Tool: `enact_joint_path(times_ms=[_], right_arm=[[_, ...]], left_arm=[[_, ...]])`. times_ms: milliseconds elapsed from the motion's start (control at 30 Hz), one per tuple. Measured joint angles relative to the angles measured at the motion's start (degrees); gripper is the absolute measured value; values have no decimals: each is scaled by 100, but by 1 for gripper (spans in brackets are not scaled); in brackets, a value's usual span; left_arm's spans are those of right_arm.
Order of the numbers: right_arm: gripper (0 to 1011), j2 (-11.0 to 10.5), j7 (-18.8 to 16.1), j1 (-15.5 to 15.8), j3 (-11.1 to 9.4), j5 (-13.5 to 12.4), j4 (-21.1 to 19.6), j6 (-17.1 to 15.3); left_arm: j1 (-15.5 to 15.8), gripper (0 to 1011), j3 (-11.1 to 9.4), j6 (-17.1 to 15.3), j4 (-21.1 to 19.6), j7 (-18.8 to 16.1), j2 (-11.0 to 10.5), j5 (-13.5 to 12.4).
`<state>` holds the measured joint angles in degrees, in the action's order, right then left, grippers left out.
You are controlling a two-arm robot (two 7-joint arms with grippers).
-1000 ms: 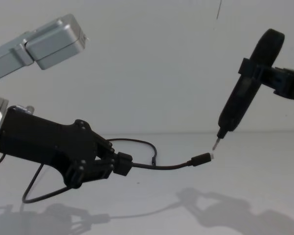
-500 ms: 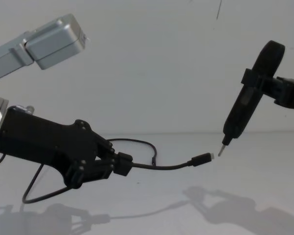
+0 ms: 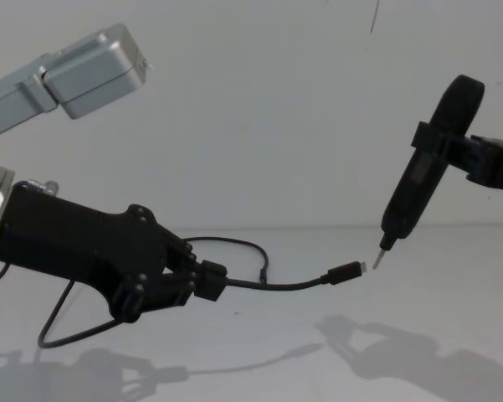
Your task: Pick up the data cable with the one hand.
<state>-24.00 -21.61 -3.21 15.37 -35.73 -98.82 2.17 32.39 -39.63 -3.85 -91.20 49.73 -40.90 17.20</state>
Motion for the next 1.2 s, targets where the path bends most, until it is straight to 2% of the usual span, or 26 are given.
enact_joint_path(times_ms=[1200], right_arm=[[263, -115, -72, -27, 136, -205, -60, -29]], left_arm=[[0, 40, 0, 0, 1, 0, 0, -1]])
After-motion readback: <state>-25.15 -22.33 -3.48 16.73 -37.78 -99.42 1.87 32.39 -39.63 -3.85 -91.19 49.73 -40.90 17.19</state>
